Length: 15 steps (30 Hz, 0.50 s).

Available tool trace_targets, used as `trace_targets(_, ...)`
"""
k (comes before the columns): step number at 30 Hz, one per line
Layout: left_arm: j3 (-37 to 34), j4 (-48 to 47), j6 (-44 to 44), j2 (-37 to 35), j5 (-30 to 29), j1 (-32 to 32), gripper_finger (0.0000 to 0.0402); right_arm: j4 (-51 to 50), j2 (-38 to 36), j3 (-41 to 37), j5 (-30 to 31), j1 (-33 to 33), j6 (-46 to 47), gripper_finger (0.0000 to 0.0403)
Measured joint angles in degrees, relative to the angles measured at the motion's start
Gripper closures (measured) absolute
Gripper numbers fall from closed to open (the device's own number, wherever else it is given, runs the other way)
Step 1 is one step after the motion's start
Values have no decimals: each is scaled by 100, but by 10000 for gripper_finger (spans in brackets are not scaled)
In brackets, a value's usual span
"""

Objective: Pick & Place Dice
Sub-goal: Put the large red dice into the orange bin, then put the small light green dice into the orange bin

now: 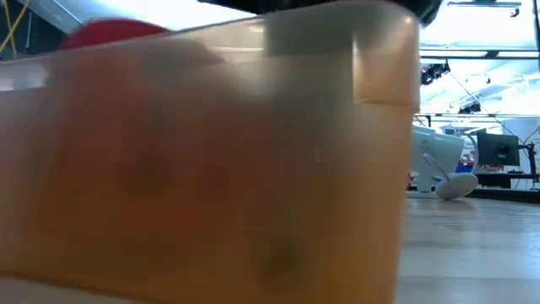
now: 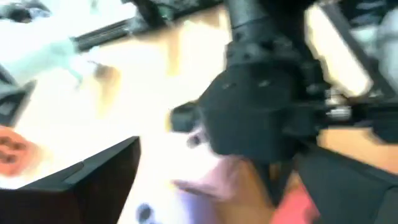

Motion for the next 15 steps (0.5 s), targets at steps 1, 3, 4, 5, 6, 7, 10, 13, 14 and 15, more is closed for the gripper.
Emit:
trace_targets(1, 3, 58, -51, 28, -212, -17, 2, -55, -1, -11, -219, -18, 31, 401)
trace_targets(3, -40, -147, -93, -1, -291, -37, 2, 211, 63, 37, -116, -29, -96, 401)
trace_targets(4, -40, -174, -49, -16, -257, -11, 2, 197, 92, 16, 1, -18, -108, 401)
trace_targets(5, -43, -173, -73, -18, -196, 5, 2, 157, 93, 5, 170, 4, -195, 401)
trace_targets(6, -42, -199, -111, -49, -244, 3, 2, 194, 85, -3, 259, 8, -270, 401)
trace_targets(7, -42, -210, -153, -83, -288, -2, 2, 300, 81, 17, 363, 10, -362, 401)
trace_targets(10, -25, -143, -198, -147, -314, -18, 2, 228, -65, 19, 621, 80, -558, 401)
trace_targets(13, -31, -139, -114, -197, -297, -79, 2, 75, -157, 20, 956, 117, -658, 401)
trace_targets(14, -31, -171, -34, -237, -281, -89, 2, -3, -210, 5, 1079, 136, -714, 401)
trace_targets(15, -34, -183, 18, -276, -268, -122, 2, 47, -254, 18, 1163, 137, -735, 401)
